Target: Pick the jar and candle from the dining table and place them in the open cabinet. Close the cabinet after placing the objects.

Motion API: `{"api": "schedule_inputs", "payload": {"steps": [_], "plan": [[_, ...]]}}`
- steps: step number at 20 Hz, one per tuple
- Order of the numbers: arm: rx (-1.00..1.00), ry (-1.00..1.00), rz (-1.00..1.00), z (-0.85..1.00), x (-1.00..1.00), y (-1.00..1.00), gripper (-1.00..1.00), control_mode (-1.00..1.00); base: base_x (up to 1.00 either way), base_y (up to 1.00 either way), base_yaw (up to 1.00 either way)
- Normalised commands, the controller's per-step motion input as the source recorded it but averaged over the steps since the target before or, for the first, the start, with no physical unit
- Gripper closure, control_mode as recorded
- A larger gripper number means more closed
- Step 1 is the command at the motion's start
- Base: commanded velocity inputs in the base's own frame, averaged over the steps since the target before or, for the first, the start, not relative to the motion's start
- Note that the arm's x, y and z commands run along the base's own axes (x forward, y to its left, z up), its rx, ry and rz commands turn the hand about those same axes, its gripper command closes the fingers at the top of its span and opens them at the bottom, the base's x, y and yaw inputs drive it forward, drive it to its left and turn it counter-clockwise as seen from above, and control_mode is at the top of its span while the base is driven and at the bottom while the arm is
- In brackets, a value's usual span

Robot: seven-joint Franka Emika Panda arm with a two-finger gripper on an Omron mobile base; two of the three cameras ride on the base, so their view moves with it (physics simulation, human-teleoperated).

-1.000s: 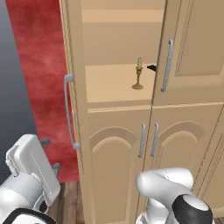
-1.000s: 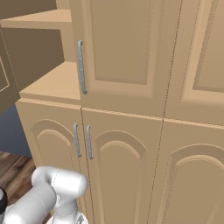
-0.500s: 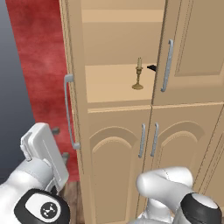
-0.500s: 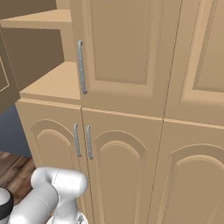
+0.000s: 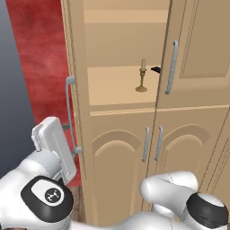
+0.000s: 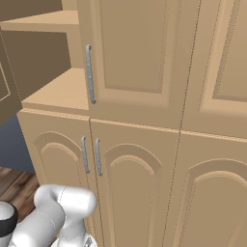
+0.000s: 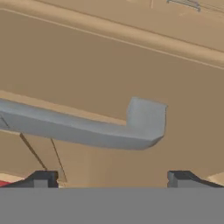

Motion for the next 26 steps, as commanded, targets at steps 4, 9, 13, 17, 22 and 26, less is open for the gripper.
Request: {"api": "schedule_inputs", "payload": {"steps": [4,9,13,17,22,26], "plan": [[0.0,-0.02,-0.05,0.0,-0.04,-0.36,-1.0,-1.0,0.0,0.0,0.0],[0.0,-0.03,-0.05,0.01,-0.01,-0.46,-1.0,-1.0,0.0,0.0,0.0],[0.0,-0.03,-0.04,0.08,0.0,-0.55,-1.0,-1.0,0.0,0.0,0.0],[0.03,-0.05,0.0,0.18,0.0,-0.67,-1.0,-1.0,0.0,0.0,0.0],[0.05,-0.06,0.0,0.21,0.01,-0.65,-1.0,-1.0,0.0,0.0,0.0],[0.04,-0.06,0.0,0.15,0.0,-0.66,-1.0,-1.0,0.0,0.0,0.0]]}}
